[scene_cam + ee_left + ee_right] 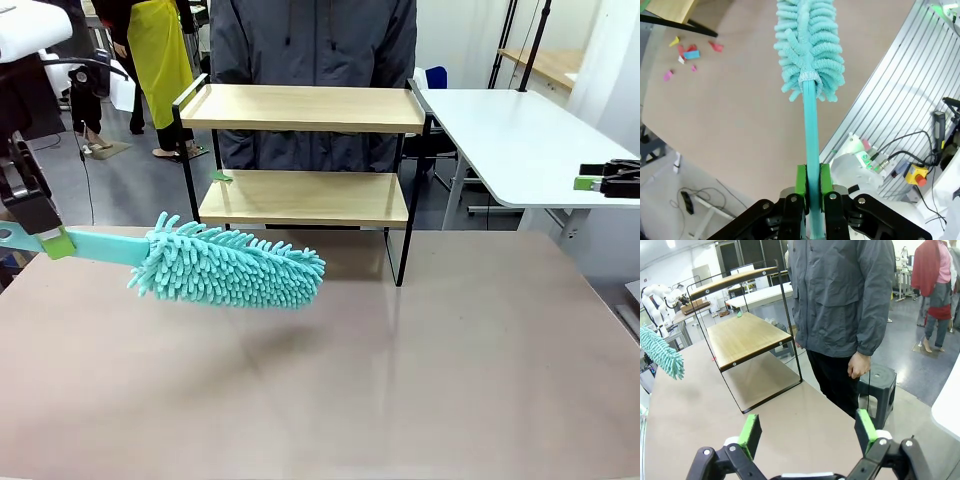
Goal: Clean the shelf.
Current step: Hand the Duster back to the human.
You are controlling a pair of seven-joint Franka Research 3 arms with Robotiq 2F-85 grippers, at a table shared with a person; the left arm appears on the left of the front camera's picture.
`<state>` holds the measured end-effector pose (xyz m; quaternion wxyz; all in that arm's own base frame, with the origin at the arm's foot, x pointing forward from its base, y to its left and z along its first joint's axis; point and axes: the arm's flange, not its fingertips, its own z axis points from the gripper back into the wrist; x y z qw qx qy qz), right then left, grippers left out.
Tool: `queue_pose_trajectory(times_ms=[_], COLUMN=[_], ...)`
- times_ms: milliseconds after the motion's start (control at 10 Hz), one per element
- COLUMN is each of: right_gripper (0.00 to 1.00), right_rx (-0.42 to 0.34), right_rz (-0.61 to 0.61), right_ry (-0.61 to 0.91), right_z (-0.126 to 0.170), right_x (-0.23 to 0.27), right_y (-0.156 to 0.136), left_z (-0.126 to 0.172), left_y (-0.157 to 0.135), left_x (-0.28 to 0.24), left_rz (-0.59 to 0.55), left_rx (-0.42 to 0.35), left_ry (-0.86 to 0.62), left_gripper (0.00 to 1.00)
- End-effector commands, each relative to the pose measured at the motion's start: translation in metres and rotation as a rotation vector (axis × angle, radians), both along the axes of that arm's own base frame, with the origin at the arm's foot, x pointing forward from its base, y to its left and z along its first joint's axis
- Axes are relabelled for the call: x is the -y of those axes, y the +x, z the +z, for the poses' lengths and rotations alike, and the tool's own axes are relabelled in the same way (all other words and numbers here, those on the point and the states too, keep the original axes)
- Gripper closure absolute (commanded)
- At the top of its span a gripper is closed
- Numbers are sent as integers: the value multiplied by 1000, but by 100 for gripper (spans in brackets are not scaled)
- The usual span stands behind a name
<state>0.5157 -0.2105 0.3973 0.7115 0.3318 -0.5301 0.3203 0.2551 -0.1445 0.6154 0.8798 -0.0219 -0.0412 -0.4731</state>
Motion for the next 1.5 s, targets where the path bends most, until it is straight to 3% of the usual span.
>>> queue_pose_trajectory(times_ms=[0,400,600,800,900,1200,1400], right_gripper=[0,0,0,0,0,0,0], right_rx=[5,0,-19,-10,-30,-65,-66], right_rz=[1,0,221,337,377,379,354], right_ry=[-3,0,115,158,177,221,236], right_z=[3,0,44,84,91,110,109], right_x=[-1,0,-28,-61,-76,-117,-139], right_y=[1,0,-24,-43,-61,-97,-109], left_z=[-1,-1,-1,-1,0,-9,-23], left_y=[-2,-2,-2,-2,0,4,6], left_x=[-3,-3,-3,-3,0,23,38], left_rz=[-8,-8,-8,-8,0,-41,-54], left_rx=[-5,-5,-5,-5,0,91,122], left_ry=[-19,-19,-19,-19,0,-245,-319], left_gripper=[87,87,87,87,87,87,87])
